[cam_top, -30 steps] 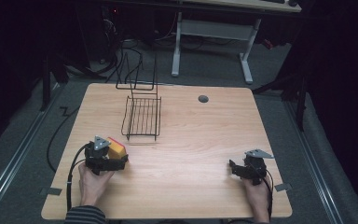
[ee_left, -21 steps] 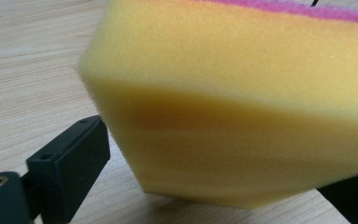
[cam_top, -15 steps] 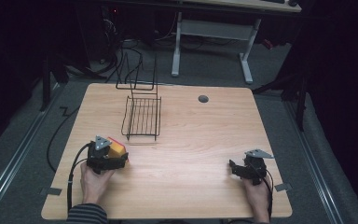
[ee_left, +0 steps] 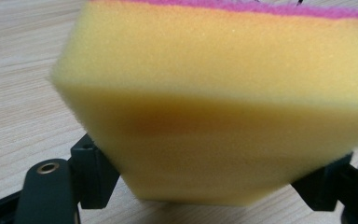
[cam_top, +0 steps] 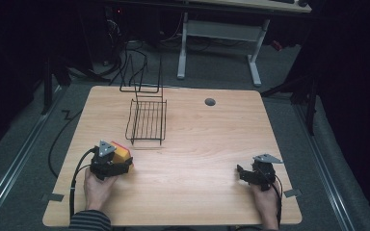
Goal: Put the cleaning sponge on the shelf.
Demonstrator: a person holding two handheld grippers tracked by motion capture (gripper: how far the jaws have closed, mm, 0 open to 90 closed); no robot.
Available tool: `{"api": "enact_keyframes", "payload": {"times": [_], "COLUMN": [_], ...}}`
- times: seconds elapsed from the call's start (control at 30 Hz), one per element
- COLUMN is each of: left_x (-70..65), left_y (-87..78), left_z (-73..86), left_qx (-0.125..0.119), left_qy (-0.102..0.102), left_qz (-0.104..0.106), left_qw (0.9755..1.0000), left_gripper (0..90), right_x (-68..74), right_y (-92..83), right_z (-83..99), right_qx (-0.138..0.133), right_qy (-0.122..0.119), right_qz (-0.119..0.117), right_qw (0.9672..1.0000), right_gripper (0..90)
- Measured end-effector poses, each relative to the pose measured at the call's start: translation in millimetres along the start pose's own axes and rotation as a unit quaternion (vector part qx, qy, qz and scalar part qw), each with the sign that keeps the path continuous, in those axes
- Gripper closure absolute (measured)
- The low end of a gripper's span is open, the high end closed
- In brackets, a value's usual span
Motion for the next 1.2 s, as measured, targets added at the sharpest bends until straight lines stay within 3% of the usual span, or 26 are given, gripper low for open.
{"api": "enact_keyframes", "payload": {"times": [0.57,0.87,1.2], "left_x": [-5.4,-8.6,-11.8], "left_y": [-16.2,-27.5,-33.5], "left_z": [-10.7,-23.1,-40.7], "left_qx": [-0.01,-0.023,-0.028], "left_qy": [0.016,0.012,0.027], "left_qz": [0.011,0.022,0.026], "left_qw": [0.9998,0.9994,0.9989], "left_gripper": [23.3,23.4,23.4], "right_x": [0.0,0.1,0.2], "right_y": [0.0,0.0,0.0], "right_z": [0.0,0.0,0.1], "right_qx": [0.0,0.0,0.001], "right_qy": [0.0,0.0,0.001], "right_qz": [0.0,-0.001,-0.001], "right_qw": [1.0,1.0,1.0], "right_gripper": [23.1,23.0,23.0]}}
Point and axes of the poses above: each handheld gripper's, and its own axes: y roughly forward along the jaws, z roughly out of its underside, x roughly to its left, the point moved 5 cm from there along y, roughly forward along the jaws, and after that the axes turned 9 degrees about y, right-handed, at the moved point
